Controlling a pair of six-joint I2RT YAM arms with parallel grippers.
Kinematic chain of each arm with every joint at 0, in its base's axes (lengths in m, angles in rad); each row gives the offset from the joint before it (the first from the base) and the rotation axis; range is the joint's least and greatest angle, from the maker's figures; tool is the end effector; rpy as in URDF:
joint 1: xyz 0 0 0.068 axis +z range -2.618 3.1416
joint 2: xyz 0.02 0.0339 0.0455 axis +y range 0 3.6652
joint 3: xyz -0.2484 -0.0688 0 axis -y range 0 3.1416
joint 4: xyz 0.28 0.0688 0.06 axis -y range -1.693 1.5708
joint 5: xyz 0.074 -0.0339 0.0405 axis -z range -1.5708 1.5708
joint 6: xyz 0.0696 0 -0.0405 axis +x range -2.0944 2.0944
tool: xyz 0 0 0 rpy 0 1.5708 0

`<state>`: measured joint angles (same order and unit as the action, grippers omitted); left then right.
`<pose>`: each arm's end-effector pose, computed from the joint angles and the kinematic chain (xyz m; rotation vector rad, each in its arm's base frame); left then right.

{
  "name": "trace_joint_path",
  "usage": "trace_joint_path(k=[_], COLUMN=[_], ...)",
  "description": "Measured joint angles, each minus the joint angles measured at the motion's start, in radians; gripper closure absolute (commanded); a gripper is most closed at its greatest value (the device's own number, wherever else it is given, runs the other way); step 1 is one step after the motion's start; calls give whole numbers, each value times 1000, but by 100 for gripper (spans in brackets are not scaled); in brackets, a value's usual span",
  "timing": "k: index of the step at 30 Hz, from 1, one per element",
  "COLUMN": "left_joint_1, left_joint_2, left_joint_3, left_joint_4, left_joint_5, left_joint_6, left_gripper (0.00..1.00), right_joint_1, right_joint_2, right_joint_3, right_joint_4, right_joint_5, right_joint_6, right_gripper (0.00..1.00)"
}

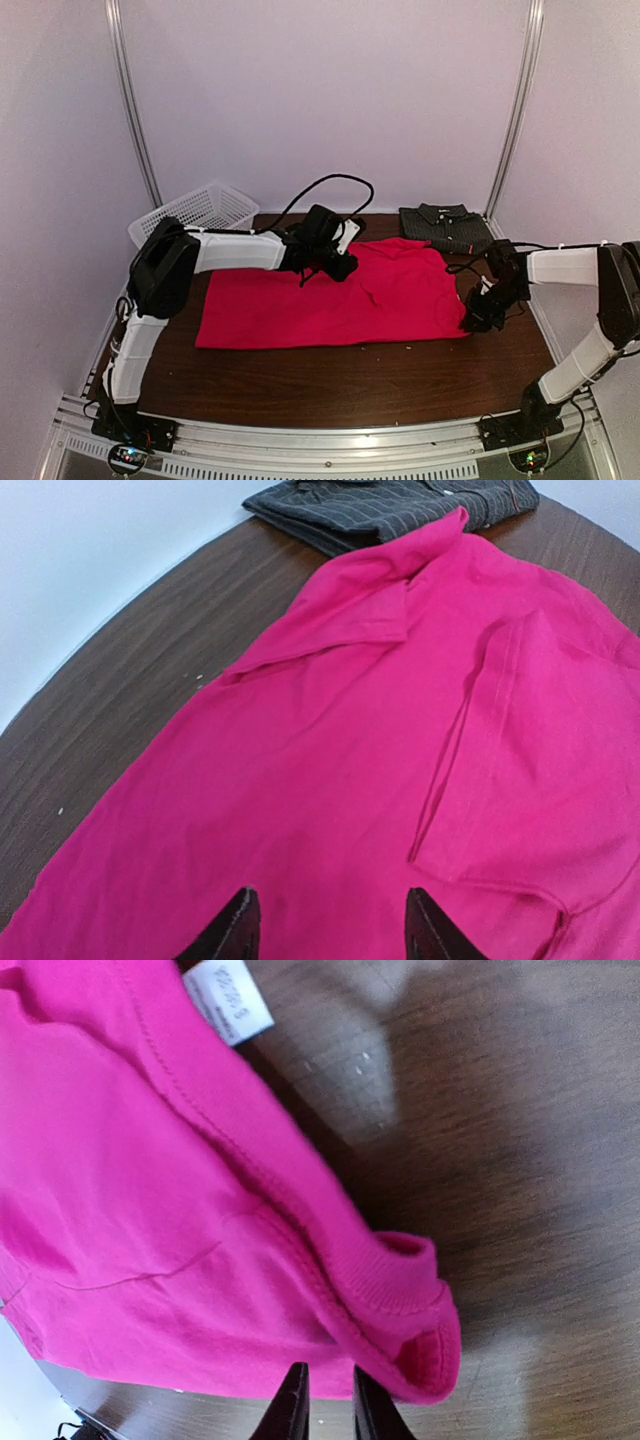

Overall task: Fold and stack the mixed laundry pile
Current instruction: Adjust the 1/3-folded T-shirt at the center of the board, then move the 1/3-folded T-shirt to the center of the board.

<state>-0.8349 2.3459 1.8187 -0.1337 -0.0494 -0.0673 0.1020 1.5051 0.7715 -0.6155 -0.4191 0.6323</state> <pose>0.3914 -0.4271 0.1138 0.8233 2.1118 -0.4329 0.2777 0.0569 0.0842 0.7184 2.9167 0.7161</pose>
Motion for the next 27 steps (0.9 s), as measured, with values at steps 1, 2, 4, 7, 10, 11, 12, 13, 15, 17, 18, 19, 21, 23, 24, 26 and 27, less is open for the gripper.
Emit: trace_joint_path(k=[1, 2, 4, 7, 10, 11, 12, 13, 15, 17, 18, 19, 21, 23, 24, 26, 27], left_joint_1=[7, 19, 46, 80, 94, 92, 87, 86, 80, 81, 85, 91, 116, 148, 164, 188, 193], left_joint_2=[-51, -76, -177, -342, -510, -560, -603, -632, -689, -720, -729, -734, -743, -745, -745, -745, -750], left_joint_3=[-44, -63, -146, -284, -447, -503, -555, -594, -681, -750, -782, -808, -869, -916, -938, -970, -976], left_joint_4=[-19, -31, -53, -105, -142, -159, -175, -190, -232, -277, -294, -306, -335, -356, -369, -393, -394], left_joint_5=[1, 2, 5, 13, 42, 55, 67, 76, 96, 108, 109, 110, 109, 107, 105, 97, 97], left_joint_6=[-27, -40, -89, -162, -246, -277, -305, -325, -374, -417, -438, -456, -499, -529, -542, -560, -565], left_gripper=[47, 47, 46, 46, 46, 46, 46, 46, 47, 48, 49, 49, 50, 50, 50, 52, 53], right_joint_1=[0, -1, -2, -2, 6, 11, 19, 29, 58, 79, 89, 95, 98, 98, 97, 93, 93], right_joint_2=[-7, -13, -27, -27, -3, 11, 26, 41, 72, 102, 117, 130, 159, 181, 191, 187, 185], right_joint_3=[11, 26, 90, 148, 213, 226, 232, 234, 234, 232, 226, 218, 193, 163, 145, 134, 129], right_joint_4=[-15, -28, -44, -44, -38, -32, -24, -20, -18, -11, -2, 7, 23, 37, 38, 50, 54], right_joint_5=[0, 0, -5, -23, -64, -79, -90, -103, -121, -131, -134, -136, -137, -135, -135, -142, -143], right_joint_6=[-10, -23, -60, -89, -122, -131, -137, -140, -148, -147, -145, -139, -127, -111, -103, -93, -87], right_gripper=[81, 81, 80, 80, 80, 80, 80, 80, 80, 80, 80, 80, 79, 80, 81, 82, 82])
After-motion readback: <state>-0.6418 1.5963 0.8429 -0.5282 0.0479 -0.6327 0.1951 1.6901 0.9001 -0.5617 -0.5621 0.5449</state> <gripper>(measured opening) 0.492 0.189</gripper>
